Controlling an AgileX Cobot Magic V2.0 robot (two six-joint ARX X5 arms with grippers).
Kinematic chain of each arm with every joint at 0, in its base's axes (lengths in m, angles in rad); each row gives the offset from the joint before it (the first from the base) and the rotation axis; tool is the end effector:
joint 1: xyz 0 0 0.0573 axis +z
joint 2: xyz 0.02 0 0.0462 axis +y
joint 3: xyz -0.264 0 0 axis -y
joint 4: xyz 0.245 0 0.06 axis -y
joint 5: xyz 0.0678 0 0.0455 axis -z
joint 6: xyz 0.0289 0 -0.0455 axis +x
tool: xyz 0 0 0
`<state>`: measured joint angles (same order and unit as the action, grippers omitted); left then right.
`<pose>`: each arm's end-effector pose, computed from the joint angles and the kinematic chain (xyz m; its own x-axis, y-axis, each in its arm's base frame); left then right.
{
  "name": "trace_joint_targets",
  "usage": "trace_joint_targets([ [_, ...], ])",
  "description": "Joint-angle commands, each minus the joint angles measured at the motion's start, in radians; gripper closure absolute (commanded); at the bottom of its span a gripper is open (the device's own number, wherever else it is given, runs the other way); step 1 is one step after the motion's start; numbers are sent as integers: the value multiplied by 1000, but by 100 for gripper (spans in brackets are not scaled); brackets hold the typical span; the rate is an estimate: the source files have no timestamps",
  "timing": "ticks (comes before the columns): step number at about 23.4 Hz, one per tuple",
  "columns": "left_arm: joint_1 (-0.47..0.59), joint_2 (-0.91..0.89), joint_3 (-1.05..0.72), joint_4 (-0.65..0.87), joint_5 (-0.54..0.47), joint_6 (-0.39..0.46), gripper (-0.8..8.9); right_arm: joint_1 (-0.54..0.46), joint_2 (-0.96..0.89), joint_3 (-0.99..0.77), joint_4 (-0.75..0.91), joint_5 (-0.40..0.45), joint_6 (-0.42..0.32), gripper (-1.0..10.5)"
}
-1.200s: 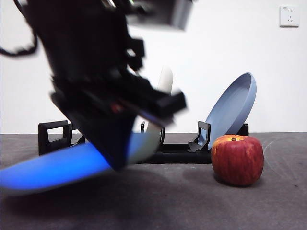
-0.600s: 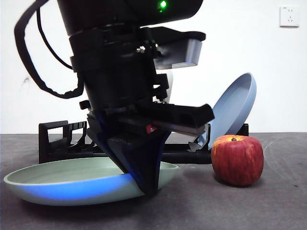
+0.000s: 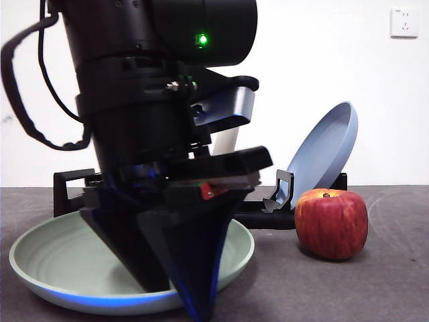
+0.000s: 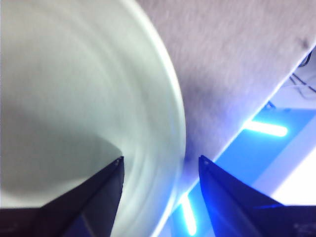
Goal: Take the green plate from the plate rack,put the plate on the table,take the apple from the table,put the apple in the plate
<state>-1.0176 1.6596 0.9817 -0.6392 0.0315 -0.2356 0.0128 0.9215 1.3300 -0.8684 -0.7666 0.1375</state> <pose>0.1548 -0.2524 0.1659 0.1050 -0.2300 -0.9675 0.7123 0.6964 -0.0882 0.1405 0.0218 0.4268 0.6365 0.7019 -0.3197 -0.5640 0.7063 0.4278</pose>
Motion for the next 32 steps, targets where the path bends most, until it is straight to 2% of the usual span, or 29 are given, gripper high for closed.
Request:
trace_joint_targets([
  [1,-11,-33,-23,-26,2,-23,556,2,-2,3,0,-3,-11,353],
  [7,-11,-359,26,-26,-39,-26,556,2,-1,3,-10,-3,-21,353],
  [13,-11,-622,188,-39,-140,-2,557,35,8,2,-134,23,-108,353],
  [16,-11,-707,294,-81,-189,37,557,71,18,2,-205,109,-149,353],
  [21,-11,-806,471,-206,-251,85,557,187,52,0,-262,285,-156,353],
  [26,-11,-858,567,-305,-319,109,557,335,122,-6,-259,435,-124,353],
  [32,-11,-890,623,-389,-432,119,557,501,227,-85,-208,657,-85,353],
])
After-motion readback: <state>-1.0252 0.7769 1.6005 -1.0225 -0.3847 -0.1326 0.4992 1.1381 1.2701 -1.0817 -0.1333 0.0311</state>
